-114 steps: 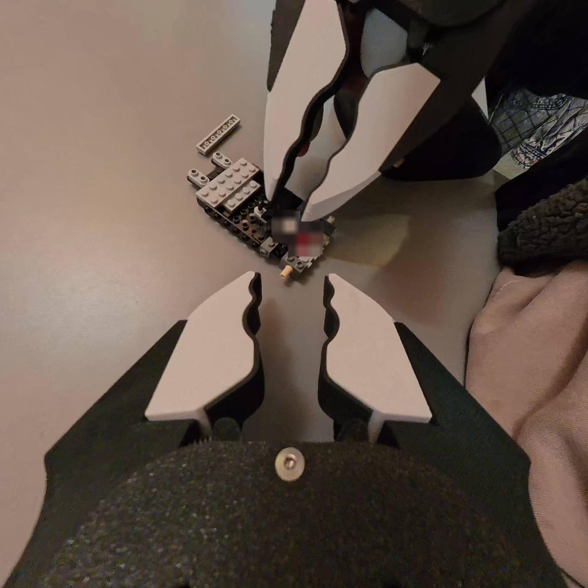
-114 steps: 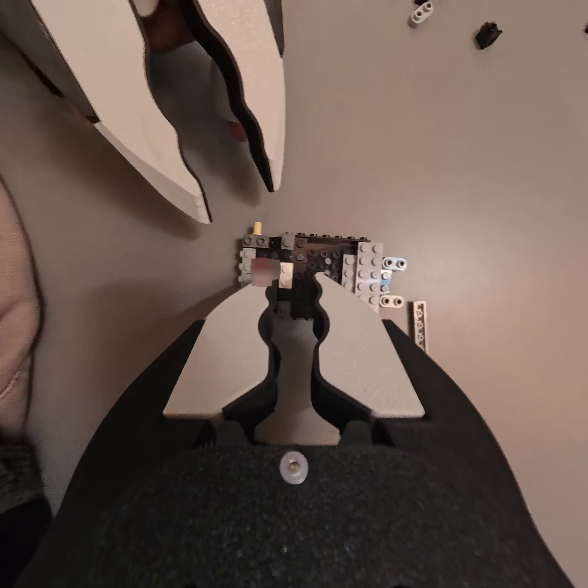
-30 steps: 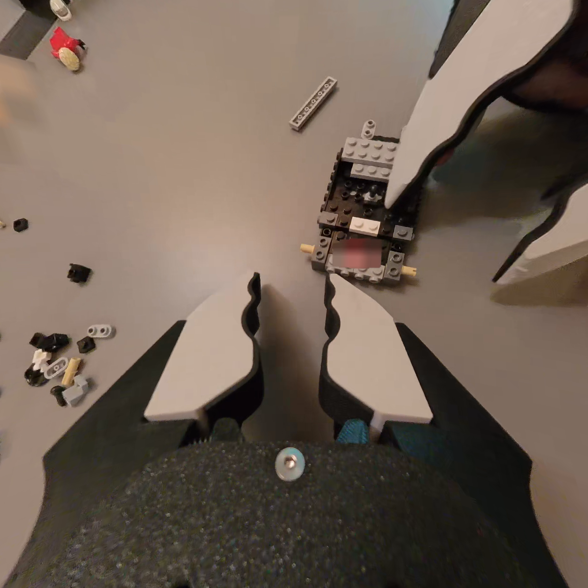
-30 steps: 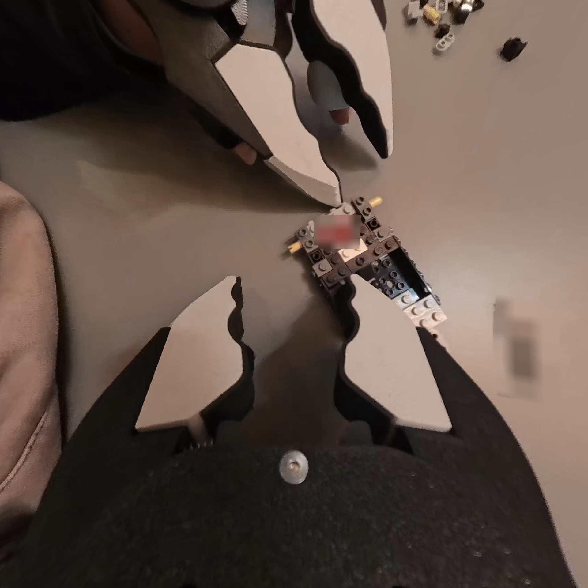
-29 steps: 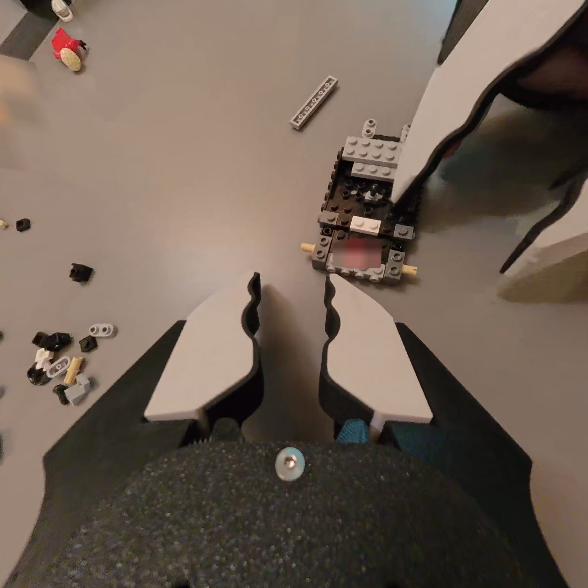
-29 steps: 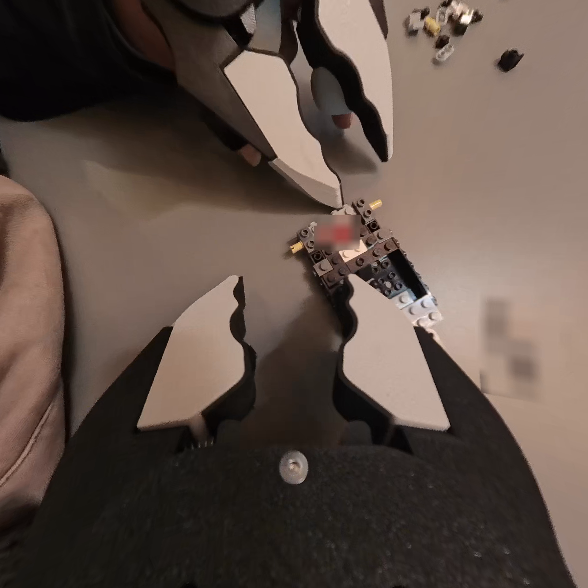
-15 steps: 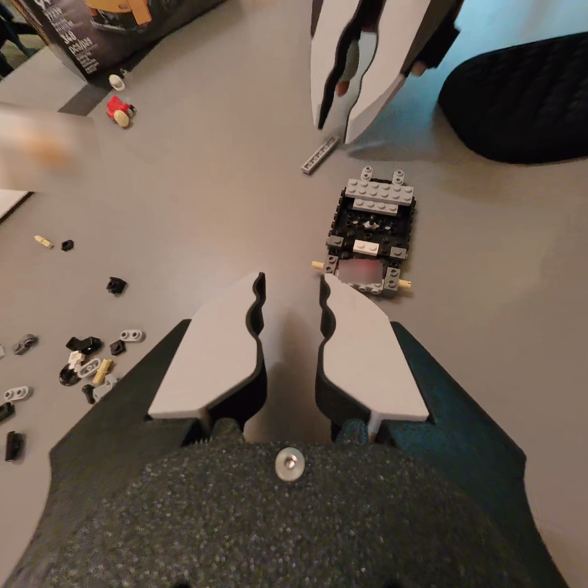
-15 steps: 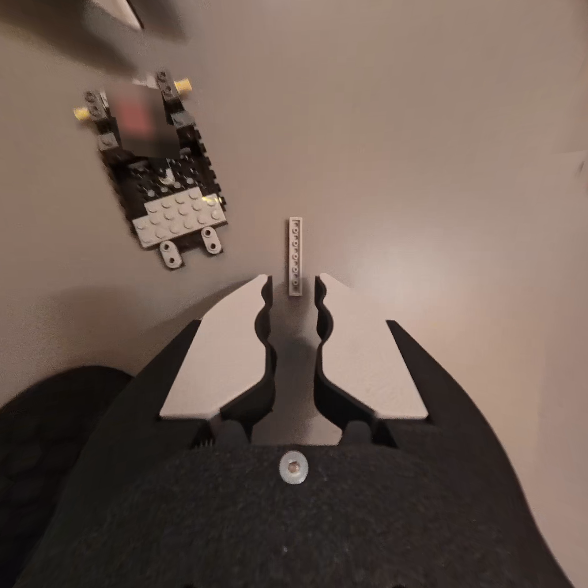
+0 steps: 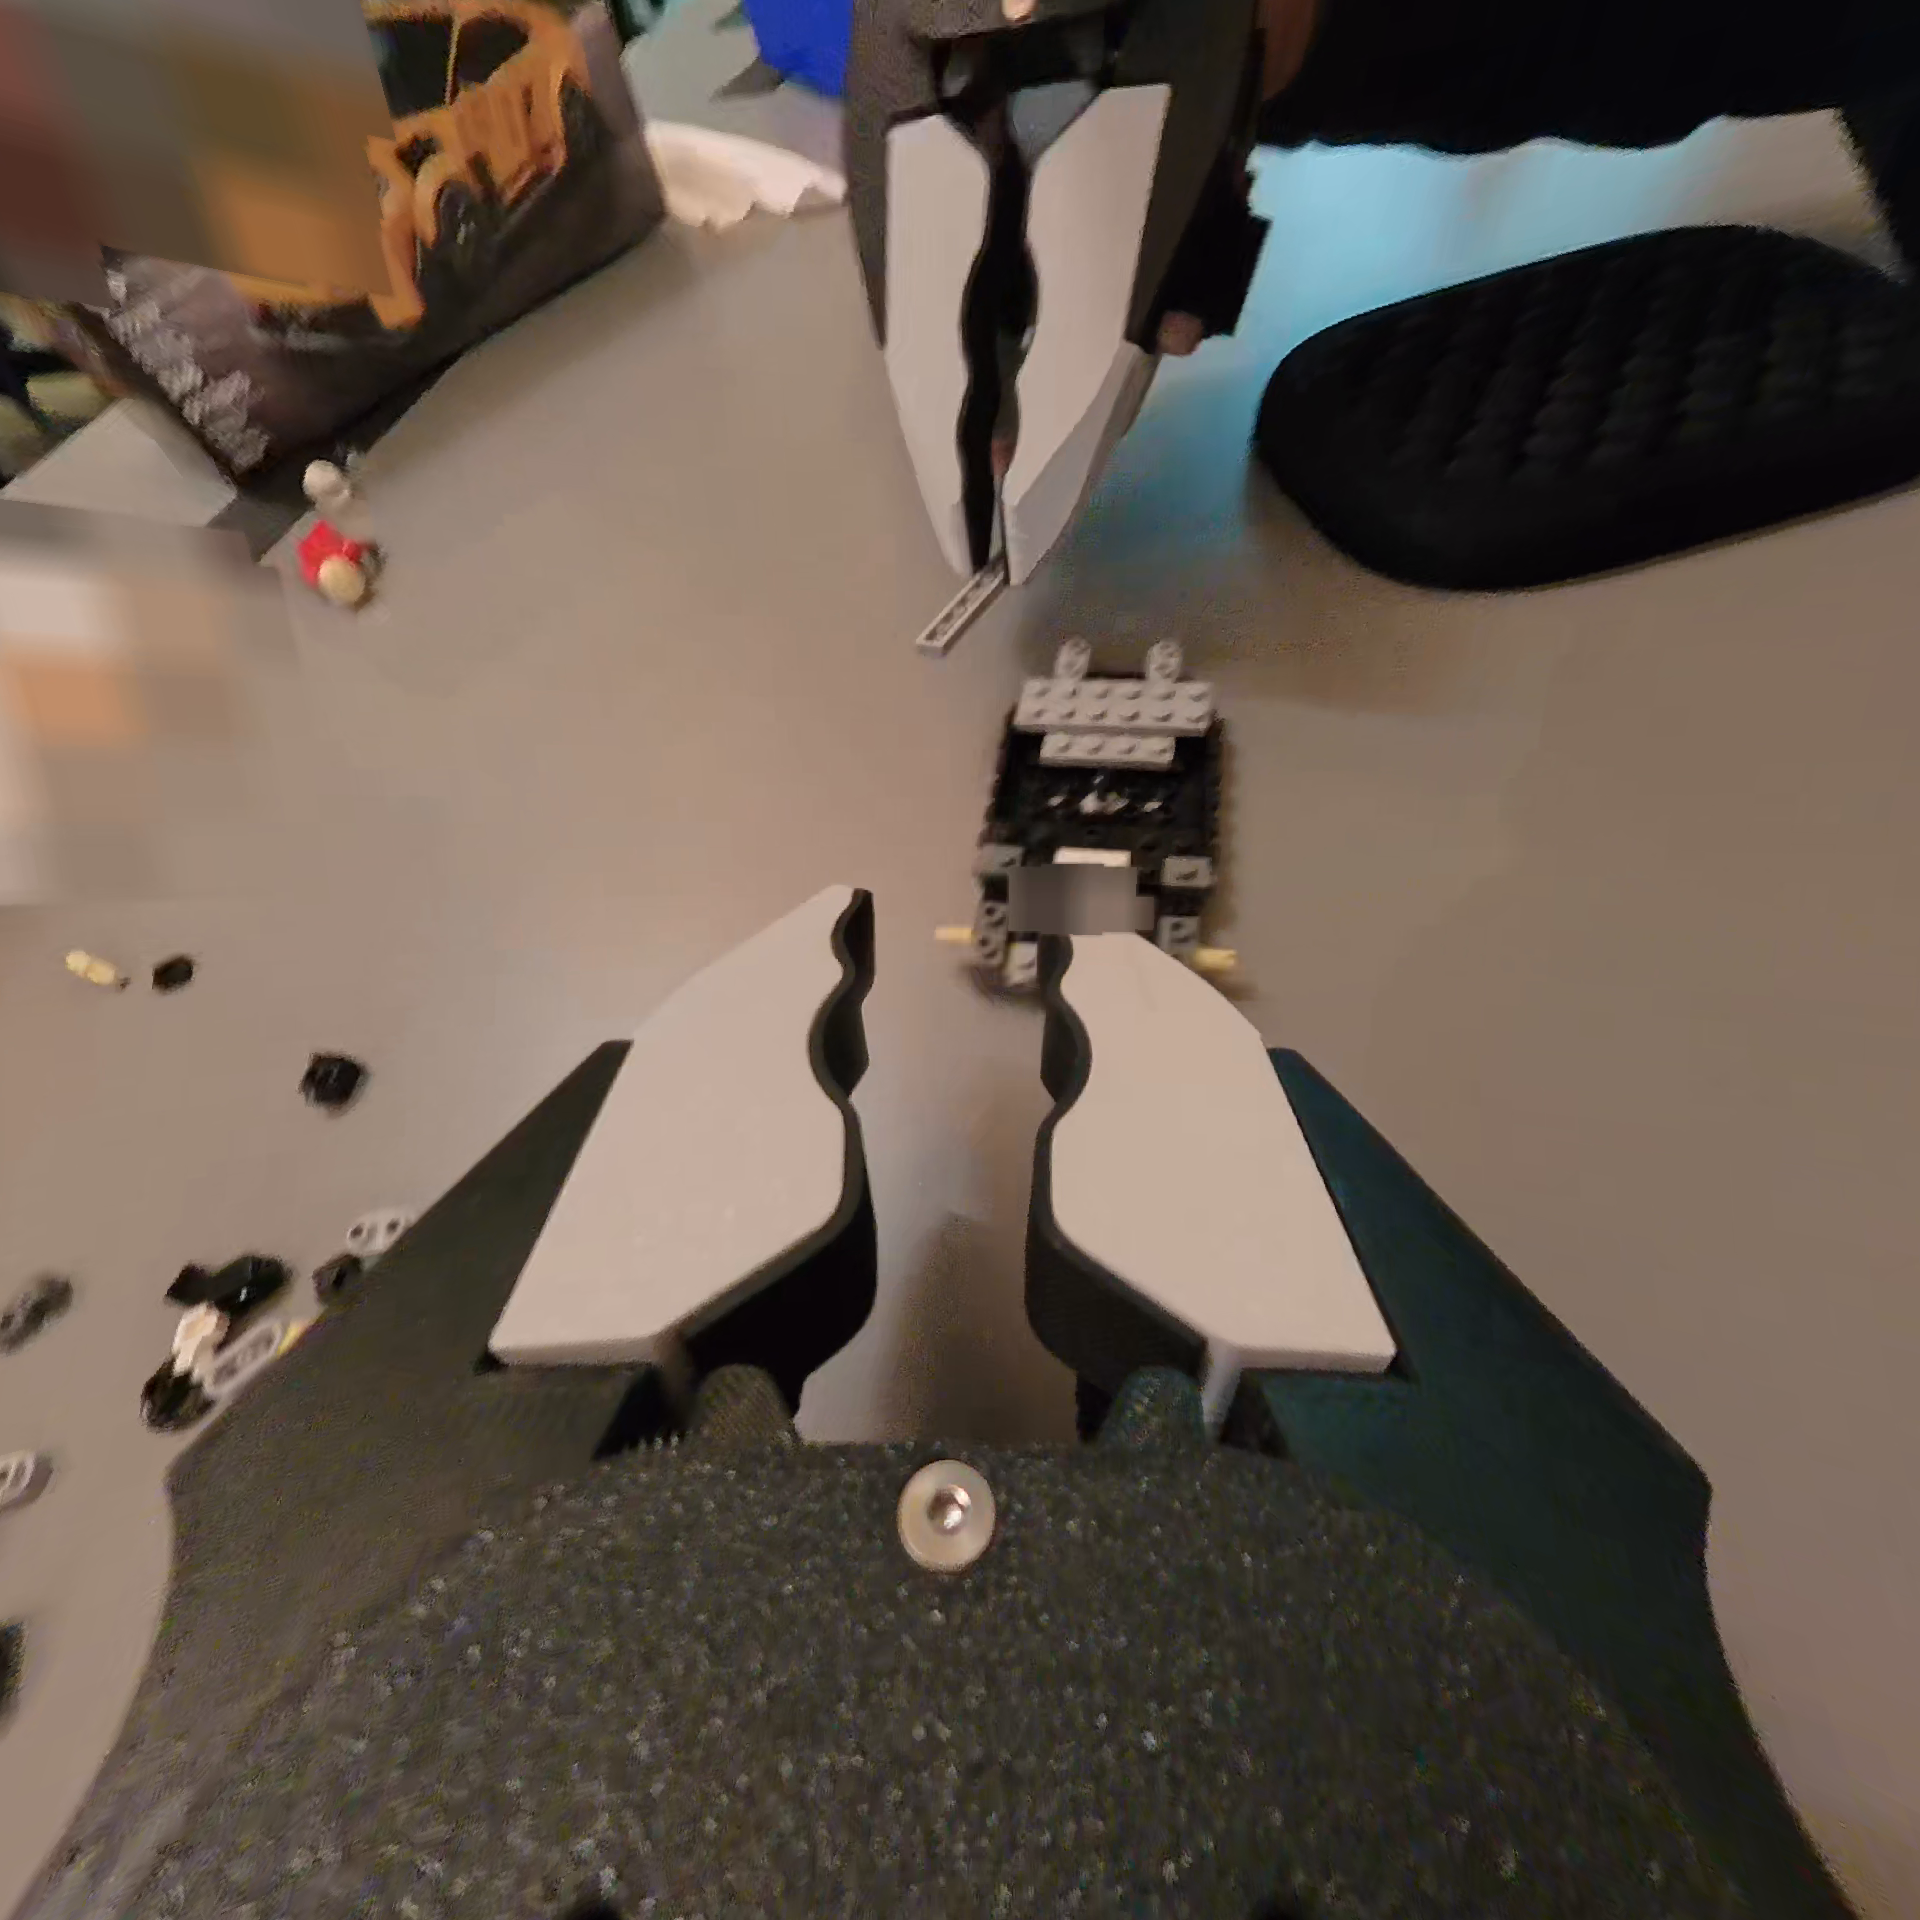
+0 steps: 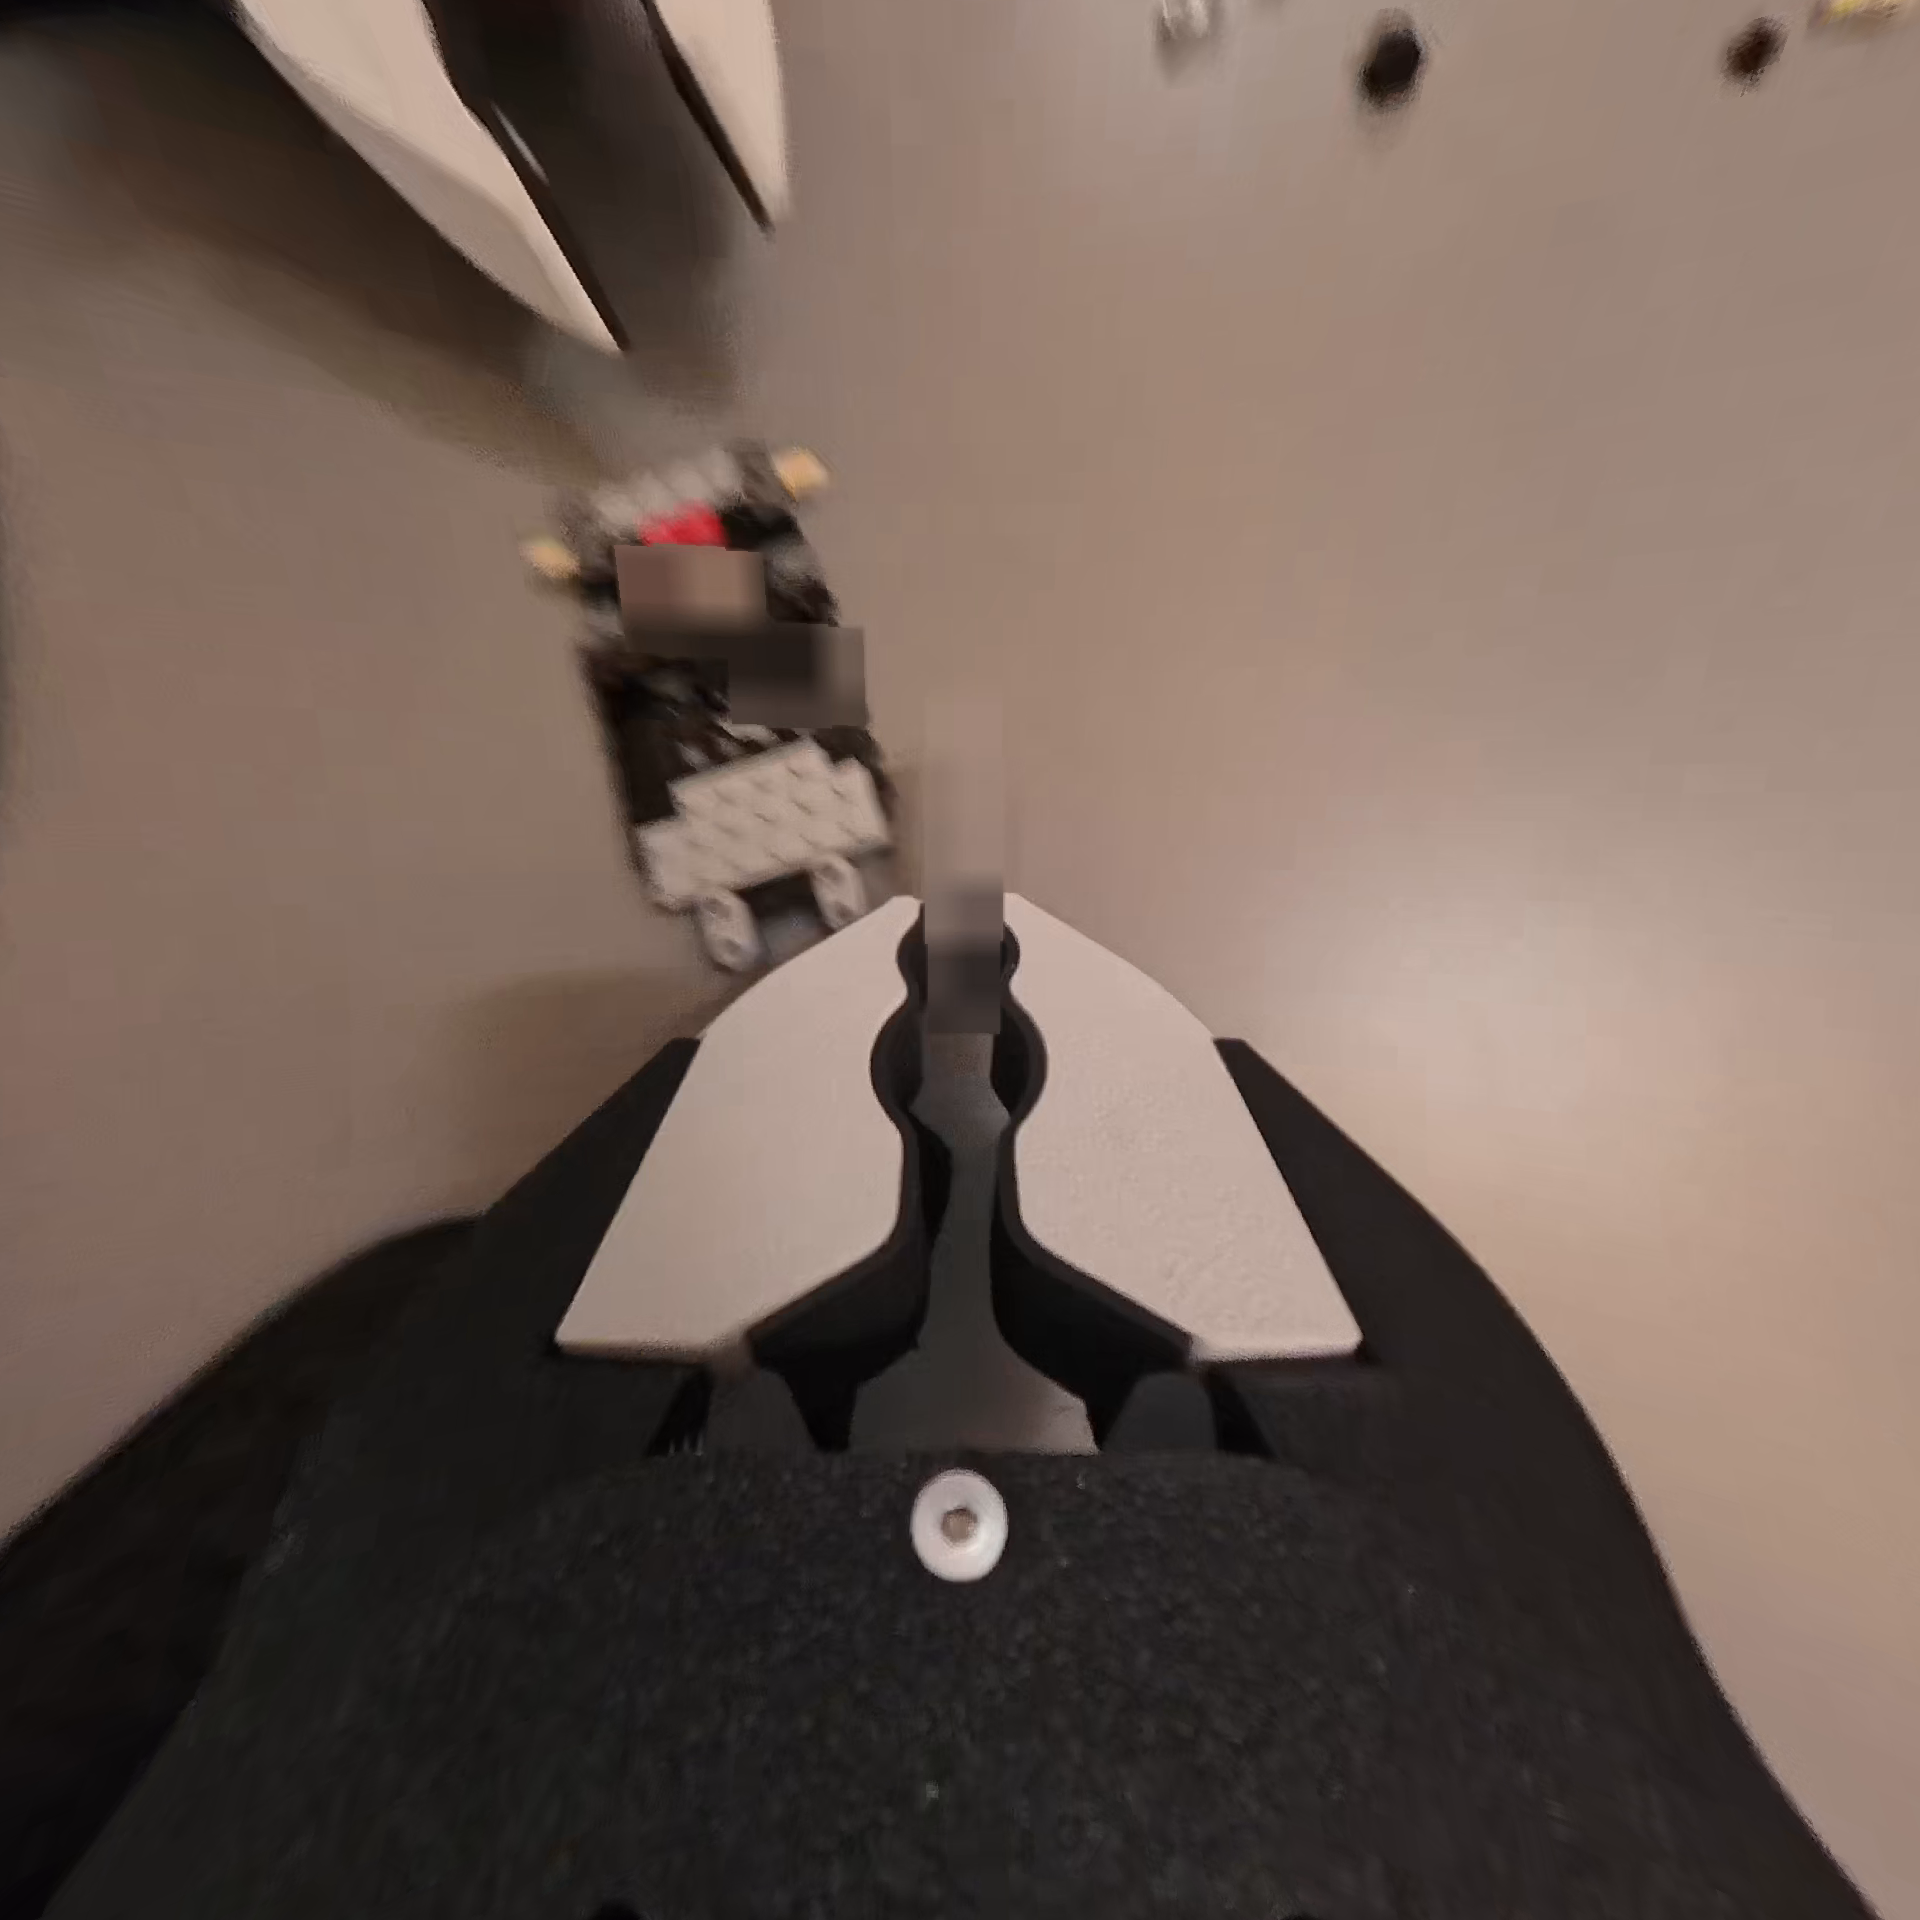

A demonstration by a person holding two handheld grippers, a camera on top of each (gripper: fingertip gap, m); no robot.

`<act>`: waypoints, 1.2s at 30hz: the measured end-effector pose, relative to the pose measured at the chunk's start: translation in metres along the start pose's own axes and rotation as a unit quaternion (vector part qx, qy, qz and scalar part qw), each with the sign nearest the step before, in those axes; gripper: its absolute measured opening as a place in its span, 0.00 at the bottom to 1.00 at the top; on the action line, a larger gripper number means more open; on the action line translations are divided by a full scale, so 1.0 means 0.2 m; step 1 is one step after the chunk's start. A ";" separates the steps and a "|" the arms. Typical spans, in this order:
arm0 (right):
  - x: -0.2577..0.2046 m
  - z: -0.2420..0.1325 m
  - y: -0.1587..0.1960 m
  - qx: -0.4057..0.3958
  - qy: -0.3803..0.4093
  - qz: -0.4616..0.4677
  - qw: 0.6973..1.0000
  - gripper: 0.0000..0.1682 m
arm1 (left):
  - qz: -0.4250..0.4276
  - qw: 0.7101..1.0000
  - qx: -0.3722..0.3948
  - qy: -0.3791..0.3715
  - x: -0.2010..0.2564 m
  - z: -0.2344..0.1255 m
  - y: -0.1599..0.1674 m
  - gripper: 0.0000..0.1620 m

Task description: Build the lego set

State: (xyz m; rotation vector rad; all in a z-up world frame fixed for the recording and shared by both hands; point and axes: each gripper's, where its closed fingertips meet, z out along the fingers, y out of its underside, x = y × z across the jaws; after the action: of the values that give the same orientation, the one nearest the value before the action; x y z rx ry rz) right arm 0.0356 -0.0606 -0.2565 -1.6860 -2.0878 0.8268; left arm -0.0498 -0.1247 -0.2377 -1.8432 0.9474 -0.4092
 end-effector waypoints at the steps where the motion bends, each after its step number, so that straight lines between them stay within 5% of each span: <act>1: -0.06 -0.01 -0.06 0.026 -0.027 0.007 0.999 0.04 | 0.010 1.000 0.016 0.011 0.03 -0.01 -0.03 0.18; 11: -0.62 -0.05 -0.43 0.205 -0.253 0.055 0.944 0.04 | 0.023 0.960 0.219 0.174 0.38 -0.23 -0.41 0.21; 18: -0.73 -0.04 -0.53 0.257 -0.287 0.063 0.921 0.04 | 0.041 0.949 0.247 0.191 0.45 -0.30 -0.47 0.00; 27: -0.71 -0.07 -0.56 0.296 -0.305 0.092 0.901 0.04 | 0.029 0.950 0.255 0.177 0.41 -0.32 -0.48 0.00; 36: -0.68 -0.10 -0.56 0.323 -0.316 0.107 0.886 0.04 | -0.009 0.952 0.261 0.161 0.34 -0.30 -0.48 0.15</act>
State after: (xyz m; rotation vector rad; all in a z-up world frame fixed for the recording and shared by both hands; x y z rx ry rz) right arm -0.0070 -0.2015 -0.1574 -1.3708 -1.6346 2.0960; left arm -0.0033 -0.1933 -0.1347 -1.3217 0.9256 -0.9019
